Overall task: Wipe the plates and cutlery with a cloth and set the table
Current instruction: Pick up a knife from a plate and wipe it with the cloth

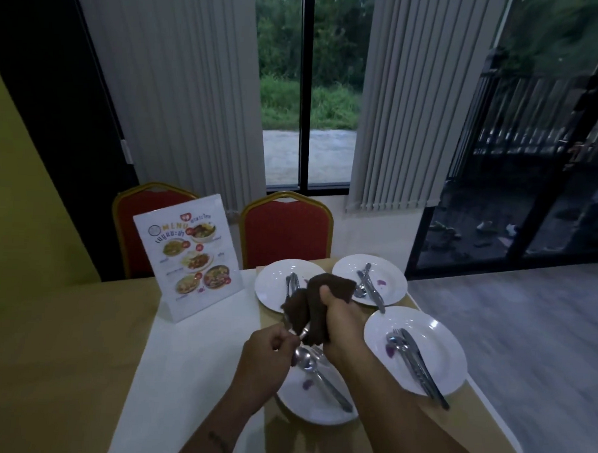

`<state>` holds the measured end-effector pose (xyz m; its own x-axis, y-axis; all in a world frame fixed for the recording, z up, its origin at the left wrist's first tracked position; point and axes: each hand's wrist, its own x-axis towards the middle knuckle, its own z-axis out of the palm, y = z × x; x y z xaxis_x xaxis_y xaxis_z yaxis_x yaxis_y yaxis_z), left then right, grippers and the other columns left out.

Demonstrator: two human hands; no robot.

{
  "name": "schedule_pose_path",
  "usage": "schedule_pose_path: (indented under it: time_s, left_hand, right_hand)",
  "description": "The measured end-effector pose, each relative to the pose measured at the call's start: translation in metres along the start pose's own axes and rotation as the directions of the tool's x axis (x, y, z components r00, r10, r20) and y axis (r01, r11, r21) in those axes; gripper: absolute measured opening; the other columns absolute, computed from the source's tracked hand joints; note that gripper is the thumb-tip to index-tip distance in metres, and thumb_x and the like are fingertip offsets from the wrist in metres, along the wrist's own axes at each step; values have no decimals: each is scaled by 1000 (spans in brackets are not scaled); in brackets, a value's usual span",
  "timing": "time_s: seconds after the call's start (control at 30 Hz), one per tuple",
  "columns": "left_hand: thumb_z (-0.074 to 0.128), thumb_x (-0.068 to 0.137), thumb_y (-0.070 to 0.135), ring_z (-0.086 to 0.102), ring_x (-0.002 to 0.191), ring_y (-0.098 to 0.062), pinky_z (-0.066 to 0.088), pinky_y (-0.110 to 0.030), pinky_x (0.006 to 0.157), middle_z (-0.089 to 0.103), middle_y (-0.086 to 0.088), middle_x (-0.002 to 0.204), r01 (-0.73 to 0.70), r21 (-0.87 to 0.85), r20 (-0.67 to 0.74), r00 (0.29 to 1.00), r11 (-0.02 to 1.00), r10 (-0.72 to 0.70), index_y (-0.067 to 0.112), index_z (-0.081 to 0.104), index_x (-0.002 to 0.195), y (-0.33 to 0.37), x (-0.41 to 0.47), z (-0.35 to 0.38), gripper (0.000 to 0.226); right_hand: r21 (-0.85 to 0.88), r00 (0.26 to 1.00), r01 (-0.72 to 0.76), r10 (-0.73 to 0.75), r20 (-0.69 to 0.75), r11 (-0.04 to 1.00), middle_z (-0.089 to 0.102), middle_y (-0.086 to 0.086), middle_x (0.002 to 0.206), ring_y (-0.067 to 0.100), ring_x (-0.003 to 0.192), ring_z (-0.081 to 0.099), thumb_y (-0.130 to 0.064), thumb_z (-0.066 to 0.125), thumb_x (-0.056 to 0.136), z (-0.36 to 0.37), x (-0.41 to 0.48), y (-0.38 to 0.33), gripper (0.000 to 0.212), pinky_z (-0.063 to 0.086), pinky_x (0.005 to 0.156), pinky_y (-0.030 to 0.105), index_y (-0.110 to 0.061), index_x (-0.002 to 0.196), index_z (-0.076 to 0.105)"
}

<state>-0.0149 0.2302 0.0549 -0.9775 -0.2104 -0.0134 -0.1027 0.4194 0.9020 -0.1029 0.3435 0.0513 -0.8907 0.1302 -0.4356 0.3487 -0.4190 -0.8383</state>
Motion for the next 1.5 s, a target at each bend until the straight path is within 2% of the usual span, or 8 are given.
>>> schedule_pose_path:
  time_s: [0.17,0.33,0.6,0.77,0.9,1.13,1.23,1.5]
  left_hand:
    - [62,93,23,61,64,-11,46,-22,58,68,1,68,-4,-7,-99,995,1000,3,16,67,72,-11,-1,-18,22]
    - [60,92,20,64,68,-16,48,-26,57,68,0,69,48,-106,-211,975,993,-70,16,66,73,-17,3,-35,21]
    - [53,93,17,63,80,-27,57,-42,76,67,-12,84,170,-359,-318,902,918,-292,14,62,80,-31,20,-83,17]
    - [60,92,21,60,85,-20,47,-35,78,67,-6,94,176,-477,-137,953,861,-270,15,67,89,10,60,-125,10]
    - [73,82,33,67,95,-23,55,-37,90,71,-9,105,298,-462,87,953,835,-292,11,68,102,24,77,-141,30]
    - [65,84,12,66,85,-27,53,-36,75,73,-13,95,267,-575,-29,938,774,-345,9,72,85,12,78,-154,7]
    - [62,90,14,55,64,-16,42,-26,57,71,-10,85,224,-612,-128,918,758,-375,8,73,81,-6,82,-168,16]
    - [62,95,17,57,68,-15,51,-25,60,66,-9,89,187,-827,-157,829,531,-537,-1,68,104,-52,56,-175,21]
  right_hand:
    - [232,997,-75,64,52,970,73,17,111,35,102,70,-44,71,85,28,-13,17,55,55,95,53,-6,122,60]
    - [24,957,-105,95,274,994,70,18,120,41,109,67,-29,70,88,42,-32,38,45,52,96,62,-19,131,59]
    - [-84,959,73,-47,279,994,73,21,109,38,101,71,-14,56,100,59,-42,24,25,58,87,48,-9,123,65]
    - [-258,912,123,-7,410,958,77,16,104,33,99,73,-20,55,101,79,-60,16,29,56,94,47,-7,124,65]
    - [-327,853,180,17,521,928,78,16,91,28,82,76,-14,52,101,92,-75,21,25,60,73,36,-2,118,66]
    - [-562,798,353,72,598,748,78,3,106,24,101,73,-41,69,79,92,-76,33,45,53,100,49,-21,119,68]
    - [-667,769,381,182,613,640,77,1,107,21,101,73,-35,69,85,81,-73,34,34,53,100,47,-23,117,68]
    - [-699,759,343,253,599,628,77,5,100,21,93,74,-17,63,95,80,-70,33,12,59,85,34,-23,103,70]
